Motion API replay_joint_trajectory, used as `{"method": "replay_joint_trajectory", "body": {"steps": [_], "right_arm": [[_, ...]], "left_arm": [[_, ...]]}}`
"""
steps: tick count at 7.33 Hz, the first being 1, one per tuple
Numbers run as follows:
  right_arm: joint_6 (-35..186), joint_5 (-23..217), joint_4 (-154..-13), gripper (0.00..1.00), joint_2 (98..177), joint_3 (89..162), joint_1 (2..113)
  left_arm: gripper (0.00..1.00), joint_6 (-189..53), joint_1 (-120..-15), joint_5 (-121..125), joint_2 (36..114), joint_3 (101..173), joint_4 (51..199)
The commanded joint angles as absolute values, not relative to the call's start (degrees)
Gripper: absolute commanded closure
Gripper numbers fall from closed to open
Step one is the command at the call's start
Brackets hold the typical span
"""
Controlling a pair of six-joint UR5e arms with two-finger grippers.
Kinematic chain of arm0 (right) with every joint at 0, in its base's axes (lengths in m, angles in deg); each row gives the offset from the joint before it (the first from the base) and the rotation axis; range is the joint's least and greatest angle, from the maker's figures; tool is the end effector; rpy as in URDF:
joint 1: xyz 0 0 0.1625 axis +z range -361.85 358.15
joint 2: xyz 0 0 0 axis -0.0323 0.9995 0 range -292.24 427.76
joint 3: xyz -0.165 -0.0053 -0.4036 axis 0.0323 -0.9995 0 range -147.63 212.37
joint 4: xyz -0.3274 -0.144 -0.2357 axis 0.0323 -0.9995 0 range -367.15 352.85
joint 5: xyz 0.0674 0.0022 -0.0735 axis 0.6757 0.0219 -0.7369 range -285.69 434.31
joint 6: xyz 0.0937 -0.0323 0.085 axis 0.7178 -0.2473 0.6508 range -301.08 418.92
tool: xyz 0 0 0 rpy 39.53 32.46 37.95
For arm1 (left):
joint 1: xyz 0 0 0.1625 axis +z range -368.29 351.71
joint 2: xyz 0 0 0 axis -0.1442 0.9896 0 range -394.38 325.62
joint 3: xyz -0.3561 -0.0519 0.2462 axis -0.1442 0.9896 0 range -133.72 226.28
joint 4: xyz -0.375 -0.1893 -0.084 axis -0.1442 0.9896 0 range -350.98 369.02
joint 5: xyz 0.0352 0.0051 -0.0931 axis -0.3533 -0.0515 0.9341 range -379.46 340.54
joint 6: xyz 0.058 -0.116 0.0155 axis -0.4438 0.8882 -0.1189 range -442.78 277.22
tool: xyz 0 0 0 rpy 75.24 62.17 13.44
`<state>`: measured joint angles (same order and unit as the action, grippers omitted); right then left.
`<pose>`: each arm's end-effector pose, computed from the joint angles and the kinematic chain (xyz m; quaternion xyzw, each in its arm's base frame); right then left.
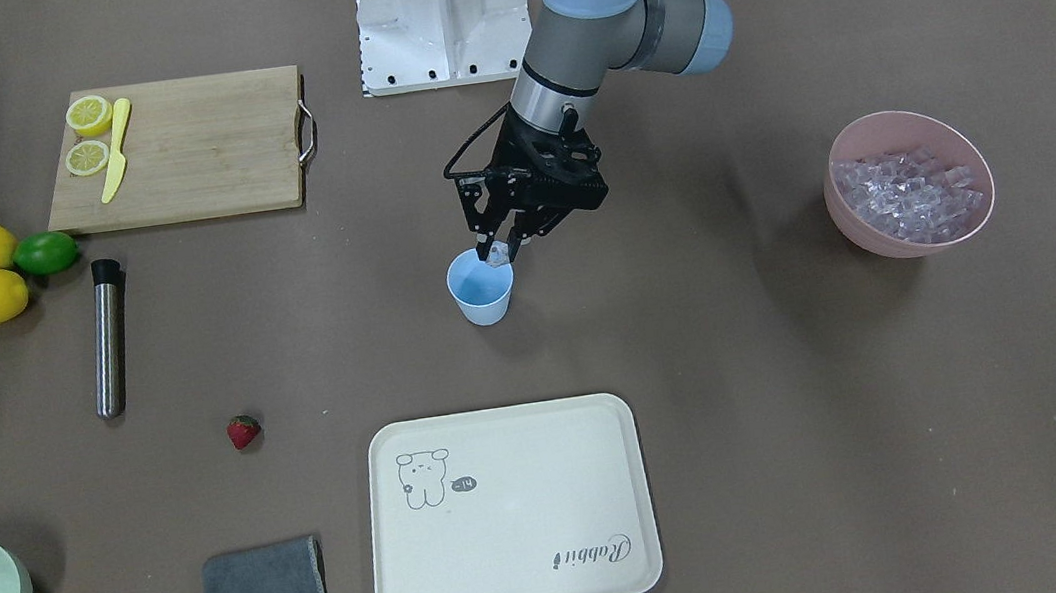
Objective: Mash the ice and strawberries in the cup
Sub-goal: 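Open the left gripper to drop the ice cube into the blue cup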
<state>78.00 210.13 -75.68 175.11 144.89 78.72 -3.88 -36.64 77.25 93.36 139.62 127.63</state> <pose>-0.0273 -0.4063 0.5787 0.1124 -0.4194 -0.0139 0.9007 0.5864 -0.4505 0.1913 0.1473 0.5531 -0.0898 0.8150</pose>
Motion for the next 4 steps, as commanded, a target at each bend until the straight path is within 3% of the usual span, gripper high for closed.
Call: {"method": "replay_joint_trajectory", "body": {"steps": [1, 2, 3, 4], "right_arm": [[77.4, 210.2, -76.0, 0.00, 175.3, 145.0, 79.5], [77.4, 210.2, -76.0, 0.00, 175.4, 145.0, 79.5], [77.4, 210.2, -76.0, 0.00, 175.4, 145.0, 79.5], [77.4, 210.1, -76.0, 0.00, 175.4, 145.0, 79.6]], "left_arm": [[1.00, -3.9, -36.2, 76.2, 93.8, 139.3, 128.3], [0.40, -3.7, -36.2, 76.2, 93.6, 139.3, 131.2], [0.02, -3.9, -36.1, 76.2, 93.5, 138.4, 132.5], [0.02, -4.4, -36.2, 76.0, 93.4, 138.4, 131.9]]}}
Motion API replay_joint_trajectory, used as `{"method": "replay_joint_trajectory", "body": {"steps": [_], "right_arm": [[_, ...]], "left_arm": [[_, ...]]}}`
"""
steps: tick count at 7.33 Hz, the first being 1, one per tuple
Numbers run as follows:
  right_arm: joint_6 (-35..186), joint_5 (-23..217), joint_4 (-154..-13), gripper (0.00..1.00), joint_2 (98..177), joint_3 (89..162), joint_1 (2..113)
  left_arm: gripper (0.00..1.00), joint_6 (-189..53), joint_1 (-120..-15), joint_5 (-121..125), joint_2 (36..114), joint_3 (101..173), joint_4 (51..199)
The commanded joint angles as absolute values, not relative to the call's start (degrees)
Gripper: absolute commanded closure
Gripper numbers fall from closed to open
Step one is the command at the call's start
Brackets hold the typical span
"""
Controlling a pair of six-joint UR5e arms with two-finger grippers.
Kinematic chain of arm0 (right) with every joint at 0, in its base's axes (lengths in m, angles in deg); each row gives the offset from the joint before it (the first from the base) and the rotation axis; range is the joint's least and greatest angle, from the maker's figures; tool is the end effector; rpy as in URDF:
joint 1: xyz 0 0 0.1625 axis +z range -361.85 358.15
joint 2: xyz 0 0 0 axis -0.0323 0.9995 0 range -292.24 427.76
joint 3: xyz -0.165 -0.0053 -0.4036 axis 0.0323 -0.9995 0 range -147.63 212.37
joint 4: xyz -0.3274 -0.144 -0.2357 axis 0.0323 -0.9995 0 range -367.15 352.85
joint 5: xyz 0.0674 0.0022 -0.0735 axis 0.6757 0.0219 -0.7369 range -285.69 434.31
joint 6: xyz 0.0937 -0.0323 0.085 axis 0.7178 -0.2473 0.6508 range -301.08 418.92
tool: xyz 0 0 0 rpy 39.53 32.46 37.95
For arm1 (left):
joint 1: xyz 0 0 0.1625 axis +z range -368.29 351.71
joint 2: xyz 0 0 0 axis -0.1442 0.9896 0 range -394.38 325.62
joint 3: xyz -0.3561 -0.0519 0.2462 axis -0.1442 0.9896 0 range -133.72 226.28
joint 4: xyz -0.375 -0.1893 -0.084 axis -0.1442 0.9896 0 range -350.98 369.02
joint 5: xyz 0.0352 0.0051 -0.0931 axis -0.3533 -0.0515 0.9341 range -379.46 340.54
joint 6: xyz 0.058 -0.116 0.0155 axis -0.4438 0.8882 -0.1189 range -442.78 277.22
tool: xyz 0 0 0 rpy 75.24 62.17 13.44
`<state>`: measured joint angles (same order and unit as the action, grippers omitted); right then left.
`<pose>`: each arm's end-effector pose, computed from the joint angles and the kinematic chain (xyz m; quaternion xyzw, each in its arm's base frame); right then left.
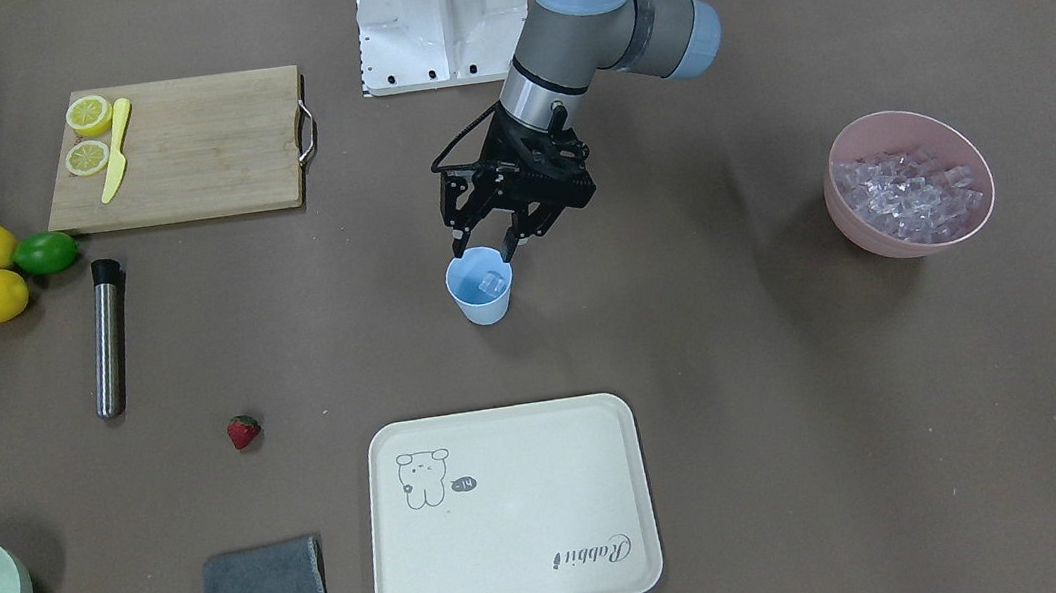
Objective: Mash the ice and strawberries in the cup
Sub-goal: 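Open the left gripper to drop the ice cube into the blue cup, then move the left gripper back into the ice bowl and grasp another cube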
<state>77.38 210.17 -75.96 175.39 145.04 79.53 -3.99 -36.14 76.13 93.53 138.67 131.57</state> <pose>-0.0212 -0.4044 0.5799 0.1143 -0.4178 -0.0111 0.9013 0.5909 -0.4486 0.1863 0.1613 0.5721 -0.0876 0.7994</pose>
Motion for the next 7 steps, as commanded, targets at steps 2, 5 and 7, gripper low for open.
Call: {"method": "replay_joint_trajectory", "body": {"steps": [2, 5, 7], "right_arm": [[77.4, 209.5, -76.0, 0.00, 175.5, 144.9, 79.5], [77.5, 207.4, -76.0, 0.00, 175.9, 144.6, 79.4], [77.5, 207.2, -76.1, 0.00, 175.9, 144.3, 79.3]], "left_arm": [[0.02, -6.8, -36.9, 76.8, 92.4, 139.5, 131.6], [0.02, -21.6, -47.5, 92.8, 82.9, 148.5, 122.1], [0.01, -33.2, -52.8, 96.9, 70.0, 157.6, 117.7]]}}
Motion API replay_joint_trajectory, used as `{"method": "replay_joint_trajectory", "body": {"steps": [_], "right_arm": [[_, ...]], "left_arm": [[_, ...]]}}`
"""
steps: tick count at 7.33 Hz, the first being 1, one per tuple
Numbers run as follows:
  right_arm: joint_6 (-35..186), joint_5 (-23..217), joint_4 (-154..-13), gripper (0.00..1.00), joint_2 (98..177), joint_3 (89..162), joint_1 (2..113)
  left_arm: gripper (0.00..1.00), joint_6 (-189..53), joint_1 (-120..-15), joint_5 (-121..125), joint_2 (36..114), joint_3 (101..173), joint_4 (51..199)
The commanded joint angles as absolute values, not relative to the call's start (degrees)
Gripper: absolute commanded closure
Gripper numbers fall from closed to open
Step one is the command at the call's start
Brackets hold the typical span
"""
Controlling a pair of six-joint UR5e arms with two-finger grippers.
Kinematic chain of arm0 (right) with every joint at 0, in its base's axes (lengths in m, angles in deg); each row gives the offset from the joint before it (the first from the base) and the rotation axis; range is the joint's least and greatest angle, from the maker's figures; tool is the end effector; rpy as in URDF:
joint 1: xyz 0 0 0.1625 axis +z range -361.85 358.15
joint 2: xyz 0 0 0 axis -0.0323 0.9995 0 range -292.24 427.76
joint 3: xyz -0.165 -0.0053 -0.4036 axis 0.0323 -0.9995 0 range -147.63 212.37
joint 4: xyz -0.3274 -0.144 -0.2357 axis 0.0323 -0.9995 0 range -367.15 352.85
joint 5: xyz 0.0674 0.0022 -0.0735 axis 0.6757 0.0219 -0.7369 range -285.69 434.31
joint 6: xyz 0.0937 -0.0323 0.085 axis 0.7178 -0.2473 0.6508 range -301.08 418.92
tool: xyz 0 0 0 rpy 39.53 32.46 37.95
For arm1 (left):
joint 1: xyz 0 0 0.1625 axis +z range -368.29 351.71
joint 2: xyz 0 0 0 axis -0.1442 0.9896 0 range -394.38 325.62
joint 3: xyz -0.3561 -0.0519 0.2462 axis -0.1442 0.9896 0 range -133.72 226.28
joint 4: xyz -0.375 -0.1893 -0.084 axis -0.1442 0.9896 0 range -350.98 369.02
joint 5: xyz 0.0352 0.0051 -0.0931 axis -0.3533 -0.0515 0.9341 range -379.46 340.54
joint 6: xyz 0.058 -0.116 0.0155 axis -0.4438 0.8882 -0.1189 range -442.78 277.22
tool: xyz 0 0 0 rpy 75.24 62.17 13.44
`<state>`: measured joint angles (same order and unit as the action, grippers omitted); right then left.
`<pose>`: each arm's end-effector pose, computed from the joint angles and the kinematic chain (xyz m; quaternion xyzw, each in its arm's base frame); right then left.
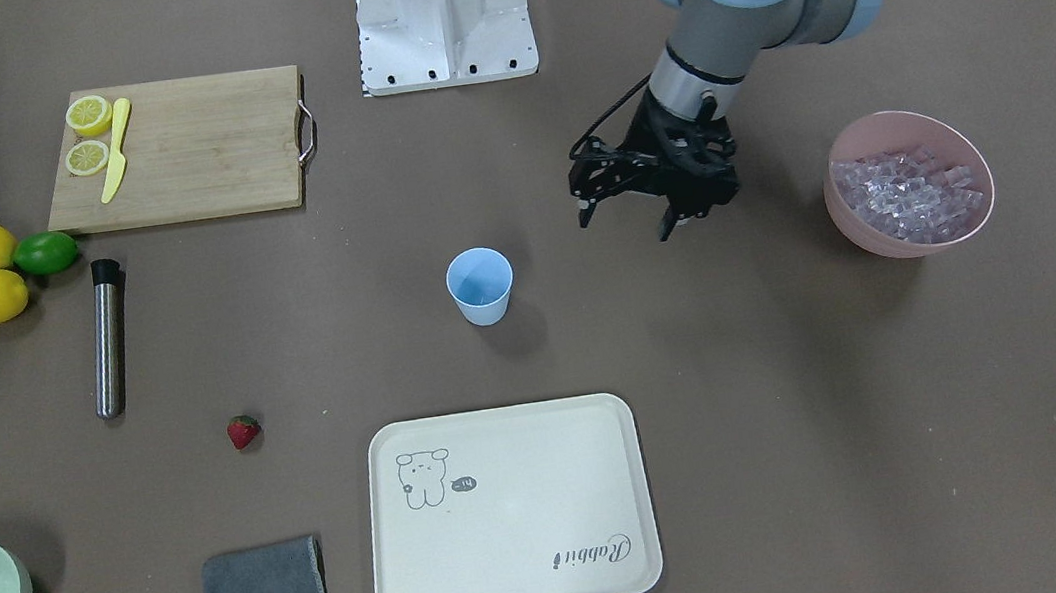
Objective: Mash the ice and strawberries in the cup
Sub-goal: 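Move the left gripper back into the ice bowl and grasp another cube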
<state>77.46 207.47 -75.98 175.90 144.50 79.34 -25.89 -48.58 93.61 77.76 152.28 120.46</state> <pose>-0.0179 -0.4030 0.5924 0.1119 -0.3966 -0.0028 0.9111 0.4341 -0.4756 0.2898 0.1518 0.4940 0.0460 0.8549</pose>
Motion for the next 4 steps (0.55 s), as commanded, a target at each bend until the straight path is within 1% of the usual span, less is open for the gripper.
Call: {"method": "replay_joint_trajectory", "body": {"steps": [1, 3, 4], "right_arm": [[77.5, 207.2, -76.1, 0.00, 175.9, 144.2, 79.3], [77.5, 207.2, -76.0, 0.00, 176.1, 144.3, 79.3], [77.5, 207.2, -75.9, 0.00, 176.2, 144.3, 79.3]], "left_arm": [[0.01, -40.1, -58.6, 100.2, 64.6, 158.9, 117.6], [0.01, -58.4, -66.1, 102.1, 53.7, 158.4, 118.1], [0.01, -62.1, -67.8, 101.7, 51.0, 157.6, 118.4]]}}
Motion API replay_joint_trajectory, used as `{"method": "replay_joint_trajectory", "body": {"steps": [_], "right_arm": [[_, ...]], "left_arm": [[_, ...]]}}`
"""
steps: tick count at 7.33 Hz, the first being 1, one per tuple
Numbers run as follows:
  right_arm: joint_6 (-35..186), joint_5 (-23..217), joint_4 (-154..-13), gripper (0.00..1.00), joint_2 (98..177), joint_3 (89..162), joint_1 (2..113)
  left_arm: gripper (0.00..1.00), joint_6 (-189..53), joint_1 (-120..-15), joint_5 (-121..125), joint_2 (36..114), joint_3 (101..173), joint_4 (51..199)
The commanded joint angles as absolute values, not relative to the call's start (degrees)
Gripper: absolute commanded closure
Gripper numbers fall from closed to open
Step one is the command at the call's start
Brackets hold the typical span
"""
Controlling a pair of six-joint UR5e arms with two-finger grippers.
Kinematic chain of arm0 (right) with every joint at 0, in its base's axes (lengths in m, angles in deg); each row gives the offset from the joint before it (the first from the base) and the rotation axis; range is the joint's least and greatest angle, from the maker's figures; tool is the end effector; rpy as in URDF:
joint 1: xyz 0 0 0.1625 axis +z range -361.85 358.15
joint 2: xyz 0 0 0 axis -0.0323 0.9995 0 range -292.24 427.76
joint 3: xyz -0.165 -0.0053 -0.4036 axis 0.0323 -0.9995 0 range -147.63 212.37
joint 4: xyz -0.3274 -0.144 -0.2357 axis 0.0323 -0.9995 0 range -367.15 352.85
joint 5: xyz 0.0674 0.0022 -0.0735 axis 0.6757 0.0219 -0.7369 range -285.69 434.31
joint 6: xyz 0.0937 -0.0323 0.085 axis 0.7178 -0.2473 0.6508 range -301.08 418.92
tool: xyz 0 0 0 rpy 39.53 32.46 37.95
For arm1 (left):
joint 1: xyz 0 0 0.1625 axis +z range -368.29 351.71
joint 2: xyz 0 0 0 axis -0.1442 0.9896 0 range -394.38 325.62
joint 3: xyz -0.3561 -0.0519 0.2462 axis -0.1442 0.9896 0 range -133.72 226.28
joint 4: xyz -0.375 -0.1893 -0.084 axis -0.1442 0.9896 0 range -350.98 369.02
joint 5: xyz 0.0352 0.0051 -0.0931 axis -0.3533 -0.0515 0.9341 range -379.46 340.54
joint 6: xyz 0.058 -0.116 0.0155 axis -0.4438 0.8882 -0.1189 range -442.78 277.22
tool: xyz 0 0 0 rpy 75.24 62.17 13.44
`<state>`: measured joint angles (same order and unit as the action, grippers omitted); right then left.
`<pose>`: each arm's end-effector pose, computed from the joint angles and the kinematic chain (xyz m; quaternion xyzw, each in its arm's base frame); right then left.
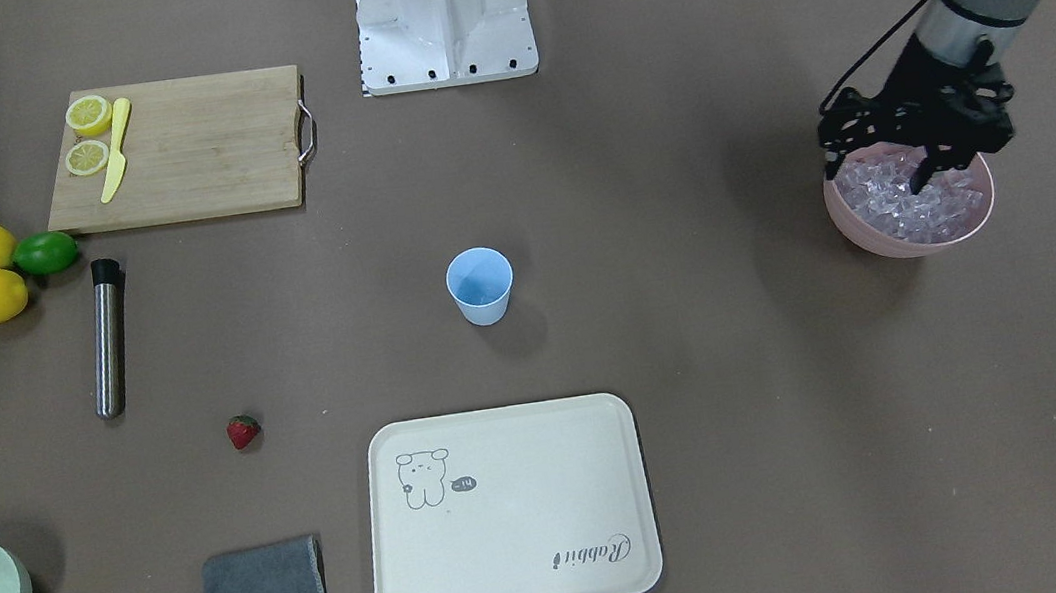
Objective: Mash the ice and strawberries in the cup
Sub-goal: 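Move the left gripper back into the ice bowl and grasp another cube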
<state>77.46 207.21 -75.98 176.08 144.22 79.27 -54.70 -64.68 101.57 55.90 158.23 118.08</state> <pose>-0.0178 -0.4018 0.5967 0.1087 -0.3942 -0.0013 0.9126 0.2372 -0.4760 0.4628 0.1633 0.3890 0.1378 0.8961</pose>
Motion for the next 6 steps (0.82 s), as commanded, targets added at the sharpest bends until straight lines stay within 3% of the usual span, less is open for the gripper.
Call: {"method": "replay_joint_trajectory", "body": {"steps": [1, 4, 6], "right_arm": [[77.5, 207.2, -75.9, 0.00, 176.1, 144.3, 79.3], [77.5, 207.2, -75.9, 0.00, 176.1, 144.3, 79.3], [77.5, 207.2, -75.9, 0.00, 176.0, 144.2, 79.3]], "left_arm": [[0.01, -61.4, -67.7, 101.4, 50.8, 156.0, 118.6], [0.12, -50.6, -63.0, 101.2, 51.5, 148.4, 133.2], [0.30, -49.6, -62.1, 101.2, 51.8, 148.4, 133.2]]}}
